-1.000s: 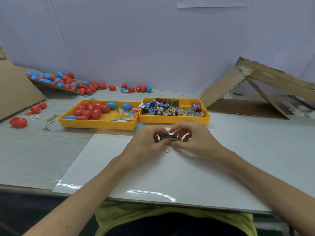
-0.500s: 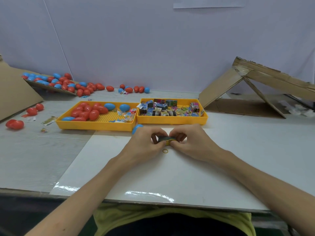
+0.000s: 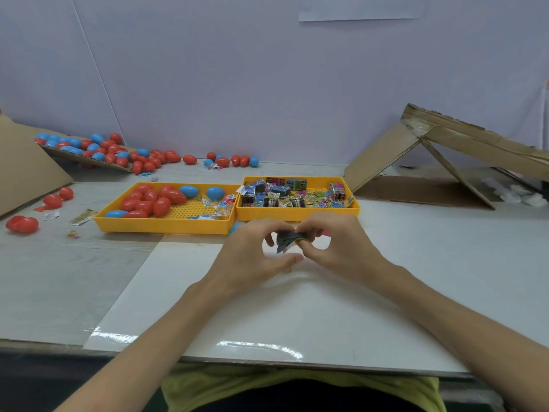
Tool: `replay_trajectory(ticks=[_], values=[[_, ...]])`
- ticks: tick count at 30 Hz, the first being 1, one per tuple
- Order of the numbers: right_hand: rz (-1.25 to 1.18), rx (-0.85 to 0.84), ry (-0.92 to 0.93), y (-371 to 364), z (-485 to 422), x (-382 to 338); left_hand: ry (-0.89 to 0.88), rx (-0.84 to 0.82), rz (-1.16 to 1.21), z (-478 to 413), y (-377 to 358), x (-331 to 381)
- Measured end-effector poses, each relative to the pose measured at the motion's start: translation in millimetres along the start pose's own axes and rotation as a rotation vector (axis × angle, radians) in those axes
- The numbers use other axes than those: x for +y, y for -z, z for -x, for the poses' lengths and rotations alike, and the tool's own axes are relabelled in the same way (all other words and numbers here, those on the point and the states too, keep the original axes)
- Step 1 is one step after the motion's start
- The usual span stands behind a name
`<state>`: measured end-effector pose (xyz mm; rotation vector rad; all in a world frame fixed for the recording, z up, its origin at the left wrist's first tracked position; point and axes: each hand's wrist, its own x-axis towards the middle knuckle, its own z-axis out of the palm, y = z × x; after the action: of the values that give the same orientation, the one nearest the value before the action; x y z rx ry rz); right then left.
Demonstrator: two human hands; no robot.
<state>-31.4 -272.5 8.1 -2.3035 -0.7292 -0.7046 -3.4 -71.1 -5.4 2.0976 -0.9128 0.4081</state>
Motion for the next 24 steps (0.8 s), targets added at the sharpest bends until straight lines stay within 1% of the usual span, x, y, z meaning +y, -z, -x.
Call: replay_trajectory(ticks=[3, 6, 9, 11, 12, 15, 19, 24], values=[[0.045, 0.046, 0.077, 3, 1, -3, -0.085, 0.05, -0.084, 0, 2, 1], [0.081, 0.134, 0.108, 4, 2, -5, -0.092, 0.101, 0.0, 1, 2, 7], [0.106, 0.269, 0.109, 5, 1, -7, -0.044, 0.27, 0.139, 2, 7, 13], [0.124, 0.357, 0.097, 5, 1, -8, -0.085, 0.379, 0.121, 3, 11, 14], [0.129, 0.388, 0.091, 5, 1, -8, -0.115, 0.4, 0.093, 4, 12, 14], [0.13, 0.432, 0.097, 5, 2, -8, -0.194, 0.364, 0.041, 7, 9, 16], [0.126, 0.457, 0.108, 5, 1, -9, -0.248, 0.302, 0.02, 8, 4, 17], [0.083, 0.47, 0.078, 5, 0, -13, -0.318, 0.295, 0.001, 9, 4, 16]])
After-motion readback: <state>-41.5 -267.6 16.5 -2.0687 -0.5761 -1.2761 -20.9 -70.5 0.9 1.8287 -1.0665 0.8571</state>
